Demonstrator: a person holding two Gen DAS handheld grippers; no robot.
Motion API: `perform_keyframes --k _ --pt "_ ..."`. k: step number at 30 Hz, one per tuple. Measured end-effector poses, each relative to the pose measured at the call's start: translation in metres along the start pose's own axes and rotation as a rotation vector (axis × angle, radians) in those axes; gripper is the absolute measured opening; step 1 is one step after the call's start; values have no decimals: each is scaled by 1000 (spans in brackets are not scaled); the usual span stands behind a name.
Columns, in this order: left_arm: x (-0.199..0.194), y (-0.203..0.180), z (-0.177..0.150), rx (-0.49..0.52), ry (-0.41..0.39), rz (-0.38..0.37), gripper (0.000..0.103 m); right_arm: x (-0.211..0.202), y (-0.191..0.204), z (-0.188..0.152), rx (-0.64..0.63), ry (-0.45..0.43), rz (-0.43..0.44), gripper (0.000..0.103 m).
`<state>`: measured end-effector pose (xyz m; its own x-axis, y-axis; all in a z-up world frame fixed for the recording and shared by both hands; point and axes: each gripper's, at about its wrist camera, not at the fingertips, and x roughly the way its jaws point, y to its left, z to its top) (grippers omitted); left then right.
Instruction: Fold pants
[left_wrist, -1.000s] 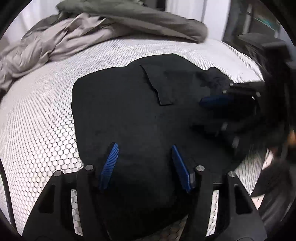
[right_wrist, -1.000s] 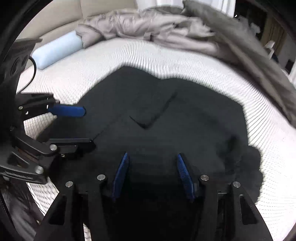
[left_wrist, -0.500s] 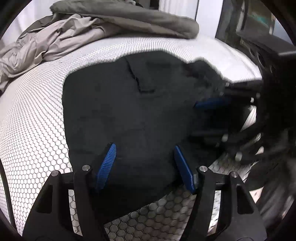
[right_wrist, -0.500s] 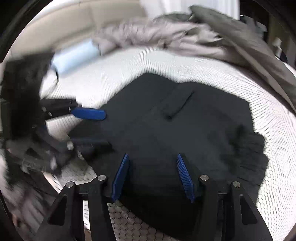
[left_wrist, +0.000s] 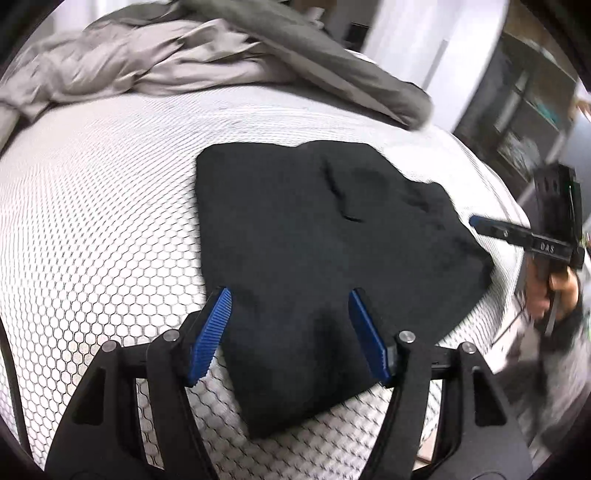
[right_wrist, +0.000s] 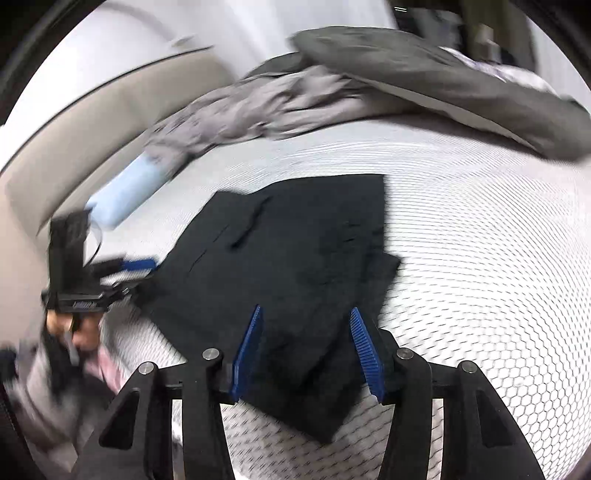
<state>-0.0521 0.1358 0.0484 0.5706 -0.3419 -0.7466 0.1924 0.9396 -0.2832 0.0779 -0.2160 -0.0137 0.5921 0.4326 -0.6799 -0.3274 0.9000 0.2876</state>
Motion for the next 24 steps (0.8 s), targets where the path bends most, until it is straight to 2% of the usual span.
perform_keyframes --k 2,4,8,9,11,13,15,16,18,19,22,24 --pt "6 5 -1 -2 13 18 63 11 -11 5 45 8 29 52" --pt "9 3 -1 22 19 36 63 23 -3 16 53 -1 58 51" --pt "10 1 -3 68 25 61 63 29 8 28 79 -11 220 51" --pt "10 2 -3 66 26 58 63 29 7 30 80 -9 225 51" --pt "13 4 1 57 26 49 63 27 9 29 78 -32 173 51" --pt "17 -4 -2 59 27 47 63 28 5 30 112 -17 204 51" --pt "16 -20 -5 61 30 50 63 35 7 27 107 40 234 49" --pt "18 -19 -3 61 32 53 64 44 11 23 96 82 248 44" --pt "21 -20 0 54 34 57 64 57 15 20 89 116 249 14" --pt "20 -19 2 45 32 49 64 58 17 20 85 114 212 7" --pt "14 -14 5 13 12 28 64 33 22 25 125 38 236 6" --pt "11 -9 7 -10 1 22 64 8 30 22 105 16 236 5"
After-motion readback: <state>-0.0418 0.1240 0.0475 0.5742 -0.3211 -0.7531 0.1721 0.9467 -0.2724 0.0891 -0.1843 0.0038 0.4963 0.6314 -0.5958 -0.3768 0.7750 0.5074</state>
